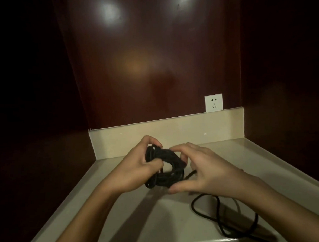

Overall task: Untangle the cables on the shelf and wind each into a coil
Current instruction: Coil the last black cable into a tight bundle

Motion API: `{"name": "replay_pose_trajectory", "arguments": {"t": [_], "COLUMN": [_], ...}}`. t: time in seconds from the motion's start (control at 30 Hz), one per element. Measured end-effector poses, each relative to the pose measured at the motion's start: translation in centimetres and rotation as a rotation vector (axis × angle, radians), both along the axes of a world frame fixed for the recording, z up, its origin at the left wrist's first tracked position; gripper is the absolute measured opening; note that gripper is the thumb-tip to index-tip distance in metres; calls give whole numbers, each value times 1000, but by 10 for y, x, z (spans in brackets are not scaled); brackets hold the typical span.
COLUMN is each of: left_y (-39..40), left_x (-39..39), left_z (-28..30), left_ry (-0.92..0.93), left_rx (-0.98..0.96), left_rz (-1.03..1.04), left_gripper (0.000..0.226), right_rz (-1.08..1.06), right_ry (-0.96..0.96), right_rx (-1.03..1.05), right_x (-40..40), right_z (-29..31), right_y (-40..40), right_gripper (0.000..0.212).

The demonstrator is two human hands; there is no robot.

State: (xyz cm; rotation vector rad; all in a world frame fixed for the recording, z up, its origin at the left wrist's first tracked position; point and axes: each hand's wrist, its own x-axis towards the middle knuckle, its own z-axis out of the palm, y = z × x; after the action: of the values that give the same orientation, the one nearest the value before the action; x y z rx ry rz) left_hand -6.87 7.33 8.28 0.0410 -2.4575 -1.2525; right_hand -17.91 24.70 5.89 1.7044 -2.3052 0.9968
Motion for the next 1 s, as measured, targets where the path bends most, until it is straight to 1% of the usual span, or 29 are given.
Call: {"name": "replay_pose_trajectory", "arguments": {"t": [0.07,0.13,0.2,0.23,0.27,0.3,0.37,0.4,0.47,0.5,0.53,0.6,0.63,0.67,0.7,0.73,0.77,0.8,0.83,0.87,0.9,0.93,1.0], "left_y": [-3,-3,-3,-3,-5,-5,-4,-2,3,6,7,6,5,4,5,7,8,8,7,8,8,8,12], "left_x": [-3,-8,-13,-14,-14,-14,-13,-13,-13,-13,-13,-16,-16,-17,-18,-18,-19,-20,-22,-23,-25,-27,-28], "left_z": [-2,-6,-10,-12,-14,-14,-16,-16,-16,-17,-19,-25,-28,-31,-32,-35,-36,-38,-39,-39,-38,-37,-33], "left_ry": [32,45,46,37,27,27,63,98,164,186,201,214,212,217,222,223,228,248,274,289,318,346,306], "left_rx": [84,265,471,525,524,506,431,369,238,178,101,-159,-307,-424,-468,-454,-459,-506,-546,-525,-444,-263,173], "left_rz": [74,95,104,103,98,89,87,103,139,151,168,263,331,386,410,408,395,393,406,437,463,480,457], "left_gripper": [24,24,20,18,18,19,32,35,27,23,20,23,33,47,58,62,59,49,38,31,28,32,36], "right_rz": [-30,-42,-46,-41,-36,-37,-43,-10,129,170,163,94,77,62,63,60,75,81,96,92,89,75,77], "right_ry": [34,75,79,52,-29,-149,-447,-598,-856,-933,-991,-1016,-984,-931,-875,-863,-863,-878,-882,-875,-859,-853,-866], "right_rx": [35,-16,-118,-181,-245,-305,-343,-333,-334,-361,-376,-382,-370,-359,-357,-367,-380,-395,-413,-430,-438,-452,-498], "right_x": [6,9,11,10,9,9,8,8,10,11,11,11,8,9,8,10,10,13,12,13,12,12,8], "right_z": [-3,-7,-14,-19,-22,-24,-28,-29,-29,-28,-25,-22,-24,-25,-29,-29,-32,-32,-35,-34,-36,-36,-39], "right_y": [-2,-4,-4,-5,-6,-8,-13,-17,-24,-26,-28,-29,-29,-29,-30,-29,-29,-28,-28,-28,-28,-27,-28], "right_gripper": [92,90,92,93,93,88,76,70,54,48,43,22,15,16,15,14,19,25,24,19,15,14,19]}}
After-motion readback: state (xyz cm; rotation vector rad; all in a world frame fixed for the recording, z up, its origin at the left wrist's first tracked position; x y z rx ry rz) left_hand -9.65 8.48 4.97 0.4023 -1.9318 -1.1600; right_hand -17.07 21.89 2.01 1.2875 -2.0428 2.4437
